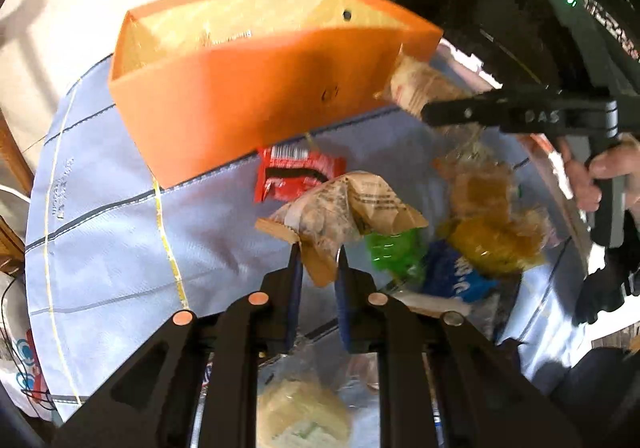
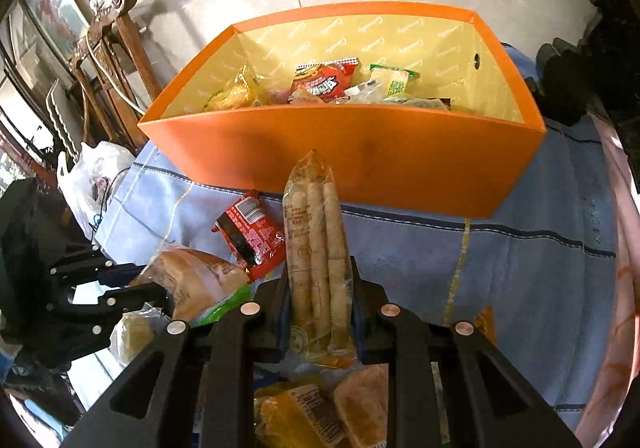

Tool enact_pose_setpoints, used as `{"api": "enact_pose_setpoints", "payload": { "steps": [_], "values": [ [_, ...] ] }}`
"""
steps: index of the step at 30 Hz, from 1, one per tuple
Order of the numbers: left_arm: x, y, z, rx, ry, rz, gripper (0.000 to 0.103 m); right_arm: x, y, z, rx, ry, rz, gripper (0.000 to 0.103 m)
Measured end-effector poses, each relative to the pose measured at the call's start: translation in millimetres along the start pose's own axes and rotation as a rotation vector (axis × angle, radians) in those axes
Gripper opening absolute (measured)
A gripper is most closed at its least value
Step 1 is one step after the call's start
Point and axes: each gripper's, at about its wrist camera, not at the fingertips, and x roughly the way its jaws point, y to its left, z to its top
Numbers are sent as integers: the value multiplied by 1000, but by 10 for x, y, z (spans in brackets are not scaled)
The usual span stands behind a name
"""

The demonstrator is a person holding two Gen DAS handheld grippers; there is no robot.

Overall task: Organize snacks
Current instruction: 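Drop the tan pastry bag into the orange box with the left tool while the right drops the breadstick bag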

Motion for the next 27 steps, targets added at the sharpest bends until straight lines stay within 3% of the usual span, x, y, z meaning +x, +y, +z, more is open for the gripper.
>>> {"api": "enact_pose_setpoints", "payload": {
  "steps": [10,16,18,20,22,27],
  "values": [
    [-430,109,202,-46,-118,26,14,-461,79,162,-21,-109,-8,23],
    [-767,295,796,-127,-247,103,14,-867,132,593,-35,-256,-69,23],
    [-824,357,1066,-162,-288,168,14,-875,90,802,-13,-284,-117,23],
    [-850,442,1346,-218,-317,260,14,-783,21,1023,29,-272,-185,23],
    [-827,486,1539,-249,-321,299,14,-675,-10,1148,42,-263,-240,23],
    [-686,405,1770,-206,-298,320,14,-435,-49,1320,69,-219,-259,23]
  ]
}}
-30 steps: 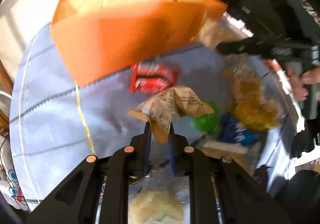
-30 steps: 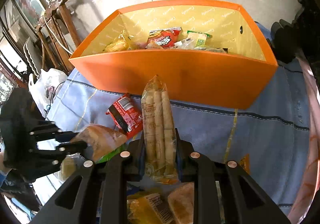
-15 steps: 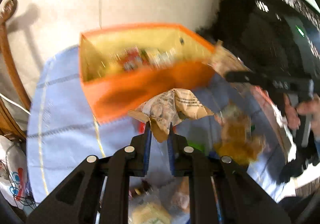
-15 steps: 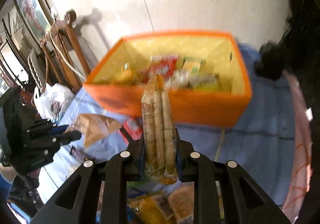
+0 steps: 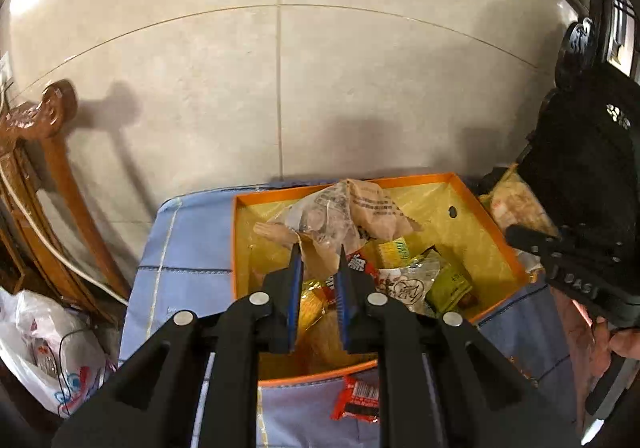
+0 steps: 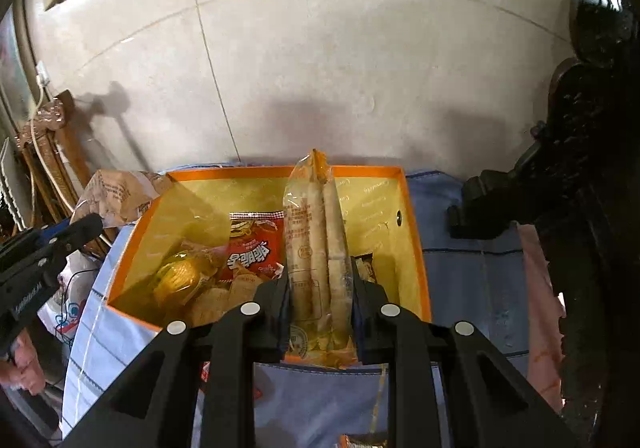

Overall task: Organize snacks
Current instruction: 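Drop the tan pastry bag into the orange box with the left tool while the right drops the breadstick bag, then grasp the Snickers bar with the left tool while the right grasps the red snack pack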

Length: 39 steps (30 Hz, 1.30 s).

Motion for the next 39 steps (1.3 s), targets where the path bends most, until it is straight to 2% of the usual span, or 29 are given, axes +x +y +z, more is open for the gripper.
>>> {"api": "enact_pose_setpoints", "payload": {
  "steps": [3,6,7,8,9,11,13,15,19,21,23,24,29,31,34,37,39],
  "values": [
    [79,-33,1,-14,11,-18,14,81,-27,0,22,22,3,23],
    [152,-53,-8,-5,22,-22,14,153,-43,12,23,25,-30,25],
    [163,-63,-15,0,16,-7,22,165,-59,19,34,27,-34,42],
    [163,-56,-16,-6,11,9,73,163,-75,22,43,20,-42,83],
    [153,-35,-20,-16,5,22,96,133,-88,9,47,3,-63,95],
    [17,11,-80,-9,-48,16,98,37,-115,-33,26,-23,-65,98],
    [-95,52,-183,32,-29,13,98,-64,-111,-113,3,-17,-30,98],
    [-263,127,-460,89,-4,-26,98,-169,-36,-270,-58,-10,48,99],
    [-446,273,-1147,224,67,-126,99,-159,433,-844,-346,95,221,99],
    [-387,346,-1543,332,112,-111,99,-10,717,-1167,-487,163,251,99],
    [-227,438,-1881,408,168,-100,98,156,913,-1323,-550,208,270,99],
    [-167,472,-1976,419,196,-115,98,288,1005,-1382,-557,233,292,99],
    [189,655,-2192,400,309,-221,97,711,1187,-1388,-536,252,249,99],
    [289,659,-2242,422,365,-302,96,829,1225,-1421,-534,266,244,99],
    [298,679,-2307,449,353,-410,97,908,1265,-1472,-547,249,239,99],
    [352,739,-2368,487,356,-452,97,952,1269,-1446,-523,249,230,99],
    [348,793,-2383,517,372,-487,97,928,1252,-1415,-488,247,258,99]
  ]
}}
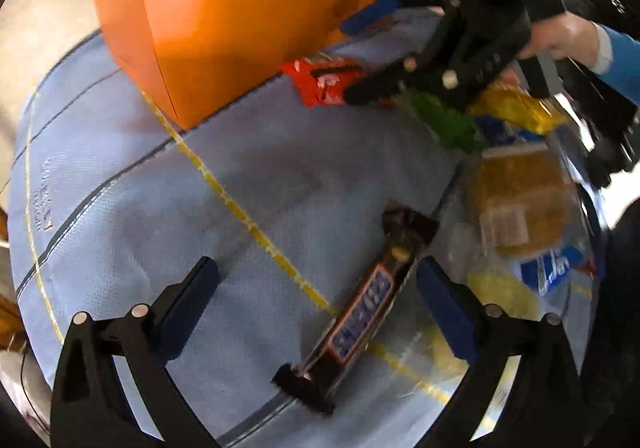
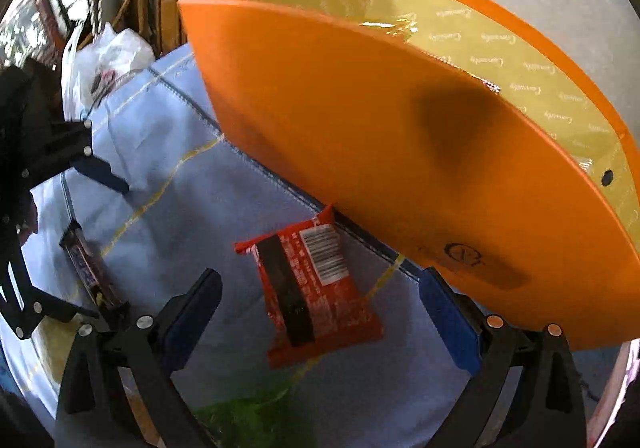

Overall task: Organize snacks
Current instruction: 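Grasp the Snickers bar with the left tool while the right grasps the red snack pack, then drop the Snickers bar into the box with the left tool while the right drops the red pack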

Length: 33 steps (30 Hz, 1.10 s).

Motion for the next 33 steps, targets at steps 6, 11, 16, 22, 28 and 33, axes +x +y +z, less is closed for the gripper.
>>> {"api": "enact_pose_setpoints", "payload": {
  "steps": [6,11,16,22,28,33],
  "values": [
    [74,-164,-47,141,48,67,99,32,-21,34,22,-4,-7,98],
    [74,-263,-38,-3,-16,126,96,98,-12,13,37,11,-36,94],
    [-60,-381,-106,-153,-84,81,19,121,23,-42,102,95,26,48],
    [-165,-378,-33,-286,-88,53,17,-90,128,-189,135,92,10,48],
    [-368,-612,234,-346,-73,134,17,-560,27,-265,203,27,-8,48],
    [-815,-663,532,-370,-180,158,17,-1061,-247,-306,313,-74,-12,48]
  ]
}}
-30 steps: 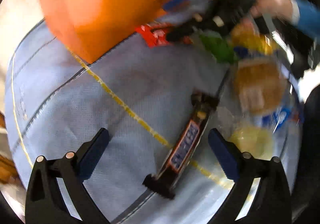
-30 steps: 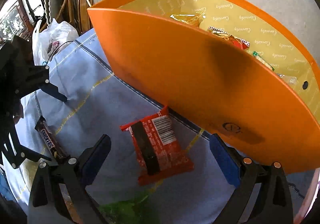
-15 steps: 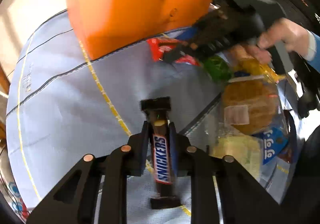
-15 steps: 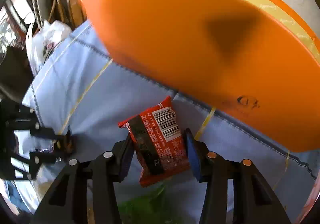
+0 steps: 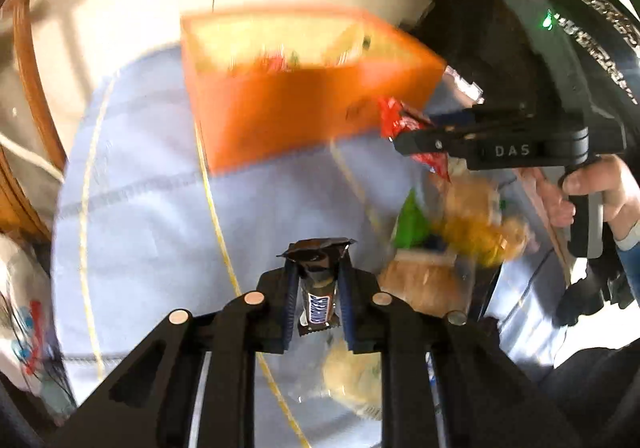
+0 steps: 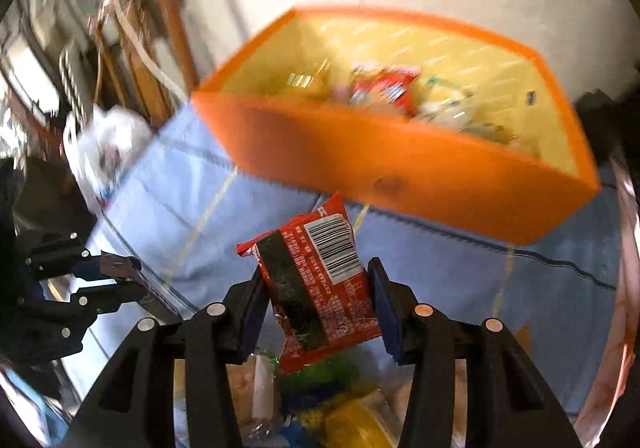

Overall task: Organize snacks
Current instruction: 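Drop the Snickers bar into the box with the left tool while the right drops the red pack, then grasp the round cake bag with the left tool while the right grasps the green snack bag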

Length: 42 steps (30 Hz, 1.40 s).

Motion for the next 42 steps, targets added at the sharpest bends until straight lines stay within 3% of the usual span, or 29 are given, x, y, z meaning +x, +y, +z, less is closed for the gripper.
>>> {"api": "enact_pose_setpoints", "payload": {
  "steps": [2,6,13,19,22,24,25,26,27,28,29,31,34,37,40,42],
  "values": [
    [-61,-23,109,6,-22,46,17,-57,-118,45,35,-7,-32,48],
    [-215,-40,259,5,-74,41,17,-210,-269,52,93,-42,15,48],
    [-315,-163,1024,107,-177,105,17,-446,-458,462,81,-127,-54,48],
    [90,57,1841,15,-169,162,17,-366,-718,976,86,-172,-194,48],
    [241,110,2048,3,-164,197,17,-272,-850,1138,114,-163,-200,48],
    [324,99,2150,0,-153,181,17,-220,-879,1192,91,-197,-233,49],
    [357,91,2170,8,-155,178,18,-197,-878,1198,76,-203,-241,54],
    [433,72,2191,18,-148,206,19,-169,-893,1214,71,-196,-265,85],
    [465,88,2187,12,-142,223,47,-155,-907,1198,78,-189,-322,97],
    [507,111,2171,-16,-124,225,75,-174,-914,1174,82,-191,-350,99],
    [485,139,2116,-37,-123,208,96,-211,-911,1137,79,-186,-354,99],
    [368,160,1949,-23,-132,234,99,-327,-885,1011,56,-179,-328,99],
    [194,58,1628,88,-103,252,99,-485,-701,702,-25,-159,-234,99],
    [-18,-123,1026,209,-58,296,99,-472,-426,271,-123,-102,-167,99],
    [-144,-260,505,233,-39,287,99,-234,-229,-151,-172,2,-140,99],
    [-135,-342,117,204,-6,235,99,-52,-173,-326,-177,66,-116,99]
  ]
}}
